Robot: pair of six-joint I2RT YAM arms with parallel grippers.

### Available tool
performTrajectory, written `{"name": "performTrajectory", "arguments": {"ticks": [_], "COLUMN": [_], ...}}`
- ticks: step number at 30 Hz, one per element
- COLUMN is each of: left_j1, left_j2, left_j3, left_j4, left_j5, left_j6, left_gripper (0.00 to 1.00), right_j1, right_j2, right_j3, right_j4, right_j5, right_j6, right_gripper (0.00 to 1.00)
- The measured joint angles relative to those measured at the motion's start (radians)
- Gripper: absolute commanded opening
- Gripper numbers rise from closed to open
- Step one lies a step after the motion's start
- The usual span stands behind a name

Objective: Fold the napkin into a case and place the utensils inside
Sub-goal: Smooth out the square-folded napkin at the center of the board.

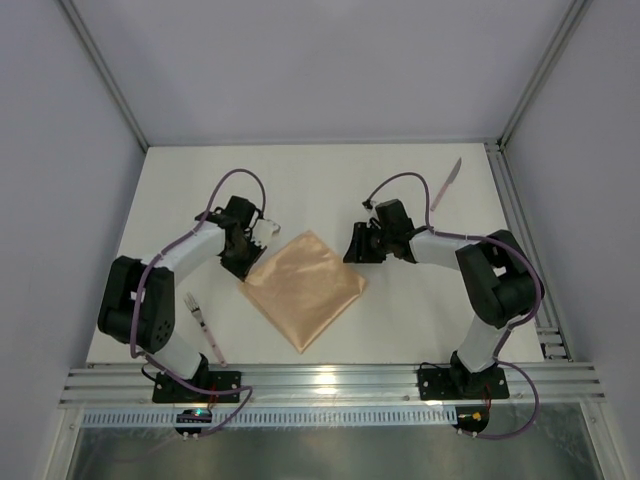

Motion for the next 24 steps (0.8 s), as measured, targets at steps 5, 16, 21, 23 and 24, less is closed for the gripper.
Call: {"name": "performTrajectory", "arguments": {"ticks": [5,16,21,23,24], "left_j1": [0.0,0.0,0.0,0.0,0.0], "left_j2": [-0.002,-0.105,-0.066,-0.036,-0.023], "left_j3": [0.007,0.031,-0.06,-0.08,-0.083], "left_j4": [-0.033,-0.114,-0.113,-0.108,-0.105], "left_j5": [0.013,0.039,0.01,-0.005,-0.015], "left_j6": [0.009,0.044,0.071,0.078,0.079], "left_gripper": [0.0,0.0,0.0,0.0,0.0], "right_j1": [0.0,0.002,0.015,0.021,0.023], "right_j2": [0.009,0.01,0.01,0.01,0.01], "right_j3": [0.001,0.001,0.001,0.001,0.001], "right_j4": [0.022,0.025,0.029,0.03,0.03], "right_j5": [-0.011,-0.008,0.002,0.003,0.005], "right_j6": [0.003,0.004,0.004,0.003,0.003], "right_gripper": [0.44,0.43,0.43,0.43,0.43]}}
